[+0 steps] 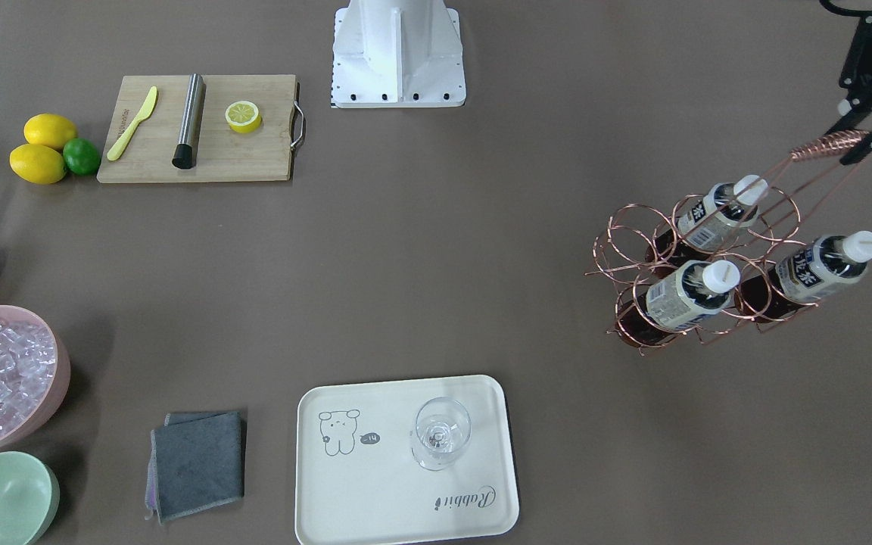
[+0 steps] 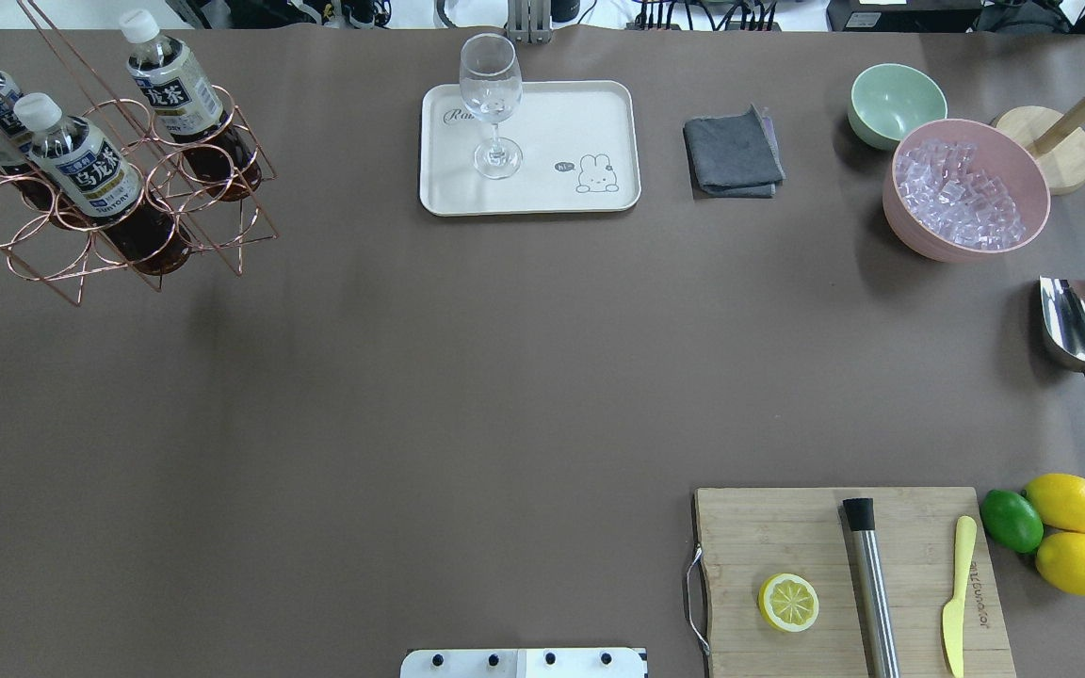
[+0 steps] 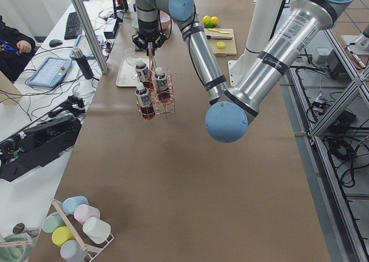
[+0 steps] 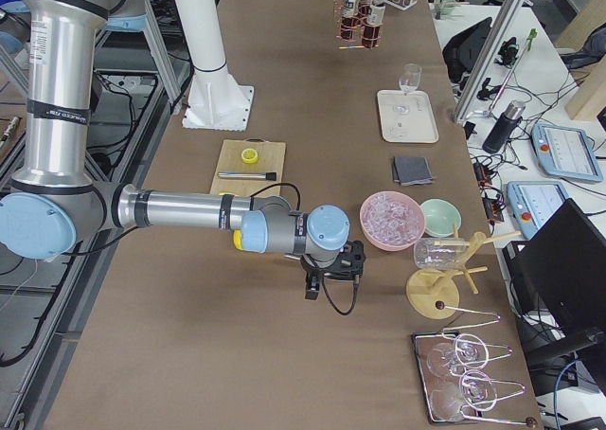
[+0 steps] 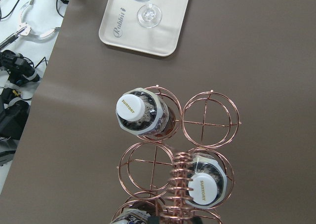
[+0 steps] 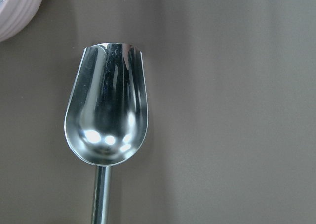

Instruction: Take tea from basket to plate

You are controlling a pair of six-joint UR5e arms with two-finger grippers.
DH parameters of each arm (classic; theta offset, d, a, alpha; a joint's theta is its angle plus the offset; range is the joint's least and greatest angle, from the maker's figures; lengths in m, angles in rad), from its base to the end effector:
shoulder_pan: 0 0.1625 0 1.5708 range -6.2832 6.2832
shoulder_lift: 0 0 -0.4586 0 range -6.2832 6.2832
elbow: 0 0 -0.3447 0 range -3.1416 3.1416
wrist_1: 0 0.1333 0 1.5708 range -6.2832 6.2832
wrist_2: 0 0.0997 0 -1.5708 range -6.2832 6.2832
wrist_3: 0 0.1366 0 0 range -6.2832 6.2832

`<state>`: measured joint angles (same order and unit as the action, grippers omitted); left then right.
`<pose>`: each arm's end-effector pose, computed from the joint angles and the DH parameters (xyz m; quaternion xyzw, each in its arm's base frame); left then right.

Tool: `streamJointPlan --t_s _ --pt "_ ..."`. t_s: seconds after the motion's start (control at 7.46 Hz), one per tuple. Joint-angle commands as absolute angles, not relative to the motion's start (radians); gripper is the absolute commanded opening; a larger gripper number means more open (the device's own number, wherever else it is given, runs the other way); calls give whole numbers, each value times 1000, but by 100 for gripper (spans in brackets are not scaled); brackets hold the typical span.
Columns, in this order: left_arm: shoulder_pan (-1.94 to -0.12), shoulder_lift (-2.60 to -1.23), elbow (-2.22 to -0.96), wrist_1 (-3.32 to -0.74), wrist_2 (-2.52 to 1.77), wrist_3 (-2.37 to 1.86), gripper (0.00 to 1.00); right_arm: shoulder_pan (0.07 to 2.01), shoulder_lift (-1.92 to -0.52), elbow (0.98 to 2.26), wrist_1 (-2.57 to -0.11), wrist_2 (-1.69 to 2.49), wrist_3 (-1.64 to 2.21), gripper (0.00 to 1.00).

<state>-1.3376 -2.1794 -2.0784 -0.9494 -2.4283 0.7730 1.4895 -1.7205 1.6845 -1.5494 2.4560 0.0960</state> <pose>0.0965 -0.5359 0.2604 0.3221 0.3291 0.5143 0.7234 -0.0029 -0.3755 0.7163 -0.0445 -0.4260 0.0098 0.9036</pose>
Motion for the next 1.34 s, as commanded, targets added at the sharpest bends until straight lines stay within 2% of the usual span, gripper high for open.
streamJointPlan --t_s 0.0,0.54,0.8,1.07,1.21 --pt "-1194 -2178 -2254 -940 -2435 408 0 1489 -1720 1686 -1549 2456 97 100" --pt "-979 -2191 -2269 -1110 -2430 379 0 1489 -1718 1686 -1548 2457 97 100" --pt "-921 -2187 -2214 -1207 -2386 382 0 1489 -1718 1686 -1548 2457 97 100" --pt "-907 -2187 -2094 -1363 -2387 391 0 1489 -1718 1687 -1548 2457 97 100" --pt "-876 -2195 -2086 -1377 -2384 379 0 1489 -1718 1687 -1548 2457 97 100"
